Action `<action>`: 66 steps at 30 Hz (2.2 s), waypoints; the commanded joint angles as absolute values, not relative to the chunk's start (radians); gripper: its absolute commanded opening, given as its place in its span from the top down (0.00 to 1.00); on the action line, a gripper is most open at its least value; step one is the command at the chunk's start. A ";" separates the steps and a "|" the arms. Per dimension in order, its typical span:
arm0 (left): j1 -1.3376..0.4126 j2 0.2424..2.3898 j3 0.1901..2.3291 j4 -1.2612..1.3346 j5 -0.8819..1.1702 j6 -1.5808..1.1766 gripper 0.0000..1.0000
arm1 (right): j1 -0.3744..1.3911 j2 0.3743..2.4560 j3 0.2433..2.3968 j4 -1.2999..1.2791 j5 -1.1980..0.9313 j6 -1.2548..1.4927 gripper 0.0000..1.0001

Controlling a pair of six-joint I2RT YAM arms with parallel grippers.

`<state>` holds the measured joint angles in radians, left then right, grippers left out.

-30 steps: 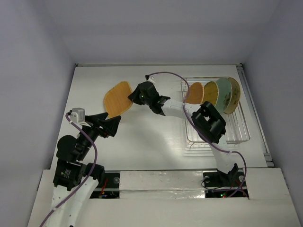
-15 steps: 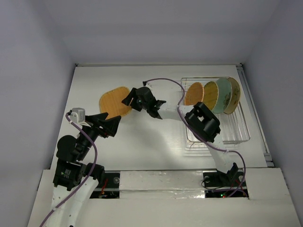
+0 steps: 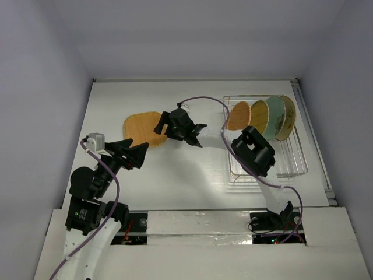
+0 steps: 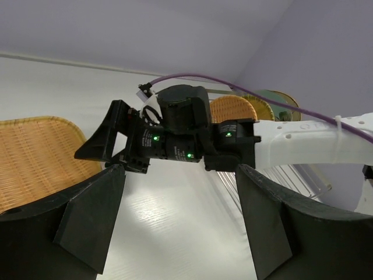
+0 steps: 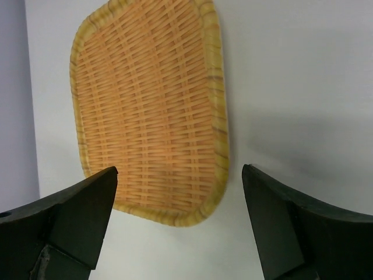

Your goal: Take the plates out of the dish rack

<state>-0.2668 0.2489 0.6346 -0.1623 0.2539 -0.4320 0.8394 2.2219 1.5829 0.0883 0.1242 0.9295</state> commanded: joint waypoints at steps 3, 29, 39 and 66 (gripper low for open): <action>-0.261 0.259 0.635 -0.118 0.264 -0.436 0.27 | 0.848 2.048 1.562 0.048 0.224 0.798 0.07; -0.252 0.273 0.634 -0.115 0.273 -0.439 0.35 | 0.417 1.259 1.058 -0.322 0.580 0.437 0.32; -0.252 0.272 0.632 -0.114 0.275 -0.437 0.35 | 0.376 1.430 1.118 -0.298 0.552 0.396 0.57; -0.233 0.273 0.630 -0.109 0.285 -0.437 0.37 | 0.530 1.137 1.335 -0.327 0.468 0.372 1.00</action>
<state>-0.2420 0.2615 0.6346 -0.1616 0.2741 -0.4324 0.4545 1.1526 1.3033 -0.4706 0.5812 0.3092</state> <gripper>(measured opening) 0.636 0.140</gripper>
